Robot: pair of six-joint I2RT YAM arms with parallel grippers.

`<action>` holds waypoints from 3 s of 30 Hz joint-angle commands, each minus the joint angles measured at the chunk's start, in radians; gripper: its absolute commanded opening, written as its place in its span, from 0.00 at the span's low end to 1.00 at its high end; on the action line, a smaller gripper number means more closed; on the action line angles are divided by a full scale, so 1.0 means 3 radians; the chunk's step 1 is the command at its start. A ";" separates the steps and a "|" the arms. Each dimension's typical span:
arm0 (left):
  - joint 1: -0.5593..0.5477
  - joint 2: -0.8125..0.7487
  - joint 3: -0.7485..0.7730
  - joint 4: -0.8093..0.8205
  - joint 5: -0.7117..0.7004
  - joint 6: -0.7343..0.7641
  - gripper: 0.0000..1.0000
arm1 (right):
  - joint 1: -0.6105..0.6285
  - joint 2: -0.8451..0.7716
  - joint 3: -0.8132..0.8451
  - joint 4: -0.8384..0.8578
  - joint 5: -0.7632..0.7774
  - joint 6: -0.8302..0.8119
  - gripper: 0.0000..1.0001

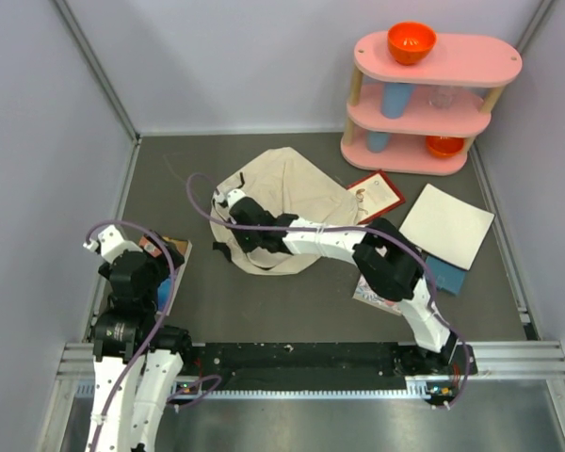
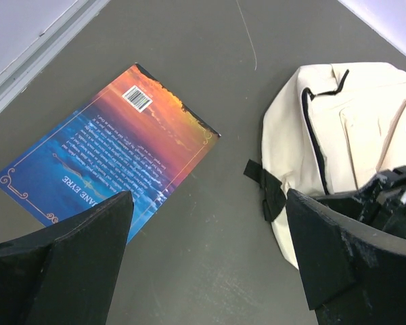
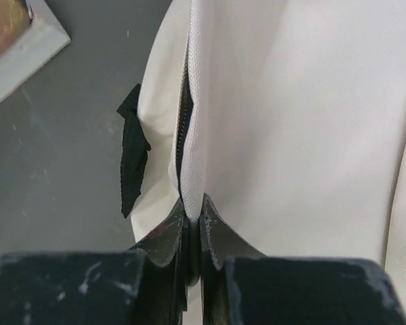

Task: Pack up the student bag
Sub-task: Adjust the student bag at the center of the board.

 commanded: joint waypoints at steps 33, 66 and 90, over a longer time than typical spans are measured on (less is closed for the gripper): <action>0.0020 0.2858 0.0012 0.1595 0.1628 0.0466 0.96 | 0.0256 -0.4709 -0.4262 0.0656 0.0757 0.1813 0.84; 0.0020 0.2743 -0.0734 0.2147 0.1914 0.0068 0.00 | -0.0532 -0.3836 -0.4385 0.0695 -0.0245 0.2724 0.81; -0.0051 0.0487 -0.2109 0.2071 0.2716 -0.0848 0.20 | -0.1299 -0.1664 -0.1784 0.0318 -0.0521 0.0873 0.14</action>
